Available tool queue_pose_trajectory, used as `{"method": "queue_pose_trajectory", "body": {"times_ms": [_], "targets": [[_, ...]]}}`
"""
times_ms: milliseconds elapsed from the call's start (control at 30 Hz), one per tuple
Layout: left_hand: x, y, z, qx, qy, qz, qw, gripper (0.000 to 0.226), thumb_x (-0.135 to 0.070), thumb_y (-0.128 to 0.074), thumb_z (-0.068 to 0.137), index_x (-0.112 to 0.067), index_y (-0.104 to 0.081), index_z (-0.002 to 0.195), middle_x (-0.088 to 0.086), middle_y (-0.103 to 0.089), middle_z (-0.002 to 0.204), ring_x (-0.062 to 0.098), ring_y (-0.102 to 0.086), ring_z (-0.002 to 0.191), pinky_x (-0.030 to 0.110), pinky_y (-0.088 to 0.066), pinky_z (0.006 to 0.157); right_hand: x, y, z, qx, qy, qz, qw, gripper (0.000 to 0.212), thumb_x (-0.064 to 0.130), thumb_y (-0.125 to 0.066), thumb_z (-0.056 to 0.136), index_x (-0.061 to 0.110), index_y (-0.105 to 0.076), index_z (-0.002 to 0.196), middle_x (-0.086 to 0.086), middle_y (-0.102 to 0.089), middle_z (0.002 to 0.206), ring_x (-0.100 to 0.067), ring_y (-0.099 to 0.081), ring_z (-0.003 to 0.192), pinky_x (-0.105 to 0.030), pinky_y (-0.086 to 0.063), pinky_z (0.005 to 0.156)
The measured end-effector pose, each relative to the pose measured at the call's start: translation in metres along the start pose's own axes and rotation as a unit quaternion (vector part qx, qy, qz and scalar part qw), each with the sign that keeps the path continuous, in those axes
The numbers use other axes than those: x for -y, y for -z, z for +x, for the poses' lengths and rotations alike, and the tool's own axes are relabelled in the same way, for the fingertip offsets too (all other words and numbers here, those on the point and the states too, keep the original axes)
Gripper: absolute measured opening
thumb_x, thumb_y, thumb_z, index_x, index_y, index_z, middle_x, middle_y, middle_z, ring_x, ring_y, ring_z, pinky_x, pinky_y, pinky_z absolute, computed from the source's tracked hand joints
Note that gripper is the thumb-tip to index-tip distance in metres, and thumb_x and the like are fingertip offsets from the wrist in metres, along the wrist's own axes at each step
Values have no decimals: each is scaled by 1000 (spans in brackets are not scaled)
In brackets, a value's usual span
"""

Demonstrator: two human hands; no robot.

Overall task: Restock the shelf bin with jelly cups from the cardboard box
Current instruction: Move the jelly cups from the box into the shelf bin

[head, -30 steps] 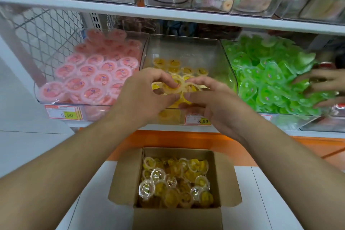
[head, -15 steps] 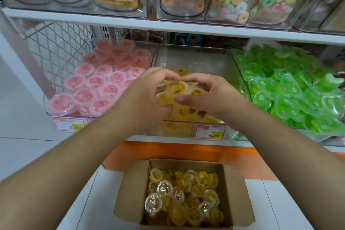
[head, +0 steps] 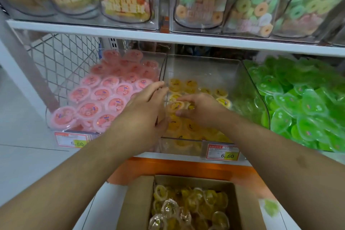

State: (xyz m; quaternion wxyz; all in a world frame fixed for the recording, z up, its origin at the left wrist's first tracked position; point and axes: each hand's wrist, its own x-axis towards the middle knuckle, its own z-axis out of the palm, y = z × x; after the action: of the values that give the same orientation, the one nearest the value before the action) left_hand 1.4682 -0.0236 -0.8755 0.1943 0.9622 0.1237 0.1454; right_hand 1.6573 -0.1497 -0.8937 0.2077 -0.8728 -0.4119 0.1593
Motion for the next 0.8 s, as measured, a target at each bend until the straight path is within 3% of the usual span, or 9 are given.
{"method": "queue_pose_trajectory", "body": {"times_ms": [100, 200, 267, 367, 500, 633, 800], "targets": [[0, 0, 0, 1, 3, -4, 1000, 78, -38, -67, 94, -28, -27, 161, -22, -10, 166, 22, -29, 151, 45, -39, 118, -4, 8, -4, 25, -35, -28, 999, 83, 50, -89, 75, 37, -52, 148, 7, -56, 146, -17, -57, 126, -26, -50, 88], [-1, 1, 1, 3, 11, -3, 1000, 77, -40, -65, 95, -28, -28, 161, -22, -10, 166, 22, -30, 150, 45, -39, 118, -11, 17, -10, 33, -83, 11, 996, 73, 26, -88, 76, 34, -51, 139, 5, -58, 129, -10, -63, 95, -24, -49, 63], [-2, 1, 2, 5, 16, -1, 1000, 77, -41, -65, 95, -29, -27, 161, -22, -9, 166, 22, -28, 151, 44, -37, 119, -18, 20, -11, -3, -94, 38, 995, 63, 20, -84, 77, 27, -51, 130, -1, -62, 119, -12, -63, 88, -30, -53, 62], [-5, 1, 2, 15, 30, 6, 999, 79, -43, -64, 96, -34, -22, 162, -26, -5, 165, 22, -23, 151, 40, -31, 120, -25, 22, -10, -88, -125, 84, 985, 61, 29, -89, 77, 20, -46, 119, -2, -61, 104, -18, -63, 85, -30, -48, 57], [-3, 0, 2, 17, 39, 11, 999, 77, -45, -62, 97, -38, -20, 162, -31, -2, 164, 26, -19, 152, 44, -28, 120, -31, 23, 2, -163, -133, 71, 975, 64, 37, -94, 73, 21, -49, 115, 0, -61, 104, -24, -64, 95, -34, -53, 72], [7, -3, 3, 2, 27, 9, 1000, 74, -48, -59, 96, -41, -22, 160, -34, -5, 163, 26, -25, 152, 47, -27, 123, -40, 20, 24, -195, -128, 44, 971, 60, 34, -92, 76, 25, -57, 123, -8, -54, 125, -27, -63, 100, -38, -57, 90], [9, -5, 2, -7, 25, 10, 1000, 72, -48, -57, 96, -43, -22, 159, -36, -6, 163, 26, -28, 150, 44, -26, 122, -53, 17, 48, -209, -139, 42, 967, 61, 23, -86, 82, 20, -59, 136, -6, -65, 129, -28, -64, 115, -33, -53, 96]]}}
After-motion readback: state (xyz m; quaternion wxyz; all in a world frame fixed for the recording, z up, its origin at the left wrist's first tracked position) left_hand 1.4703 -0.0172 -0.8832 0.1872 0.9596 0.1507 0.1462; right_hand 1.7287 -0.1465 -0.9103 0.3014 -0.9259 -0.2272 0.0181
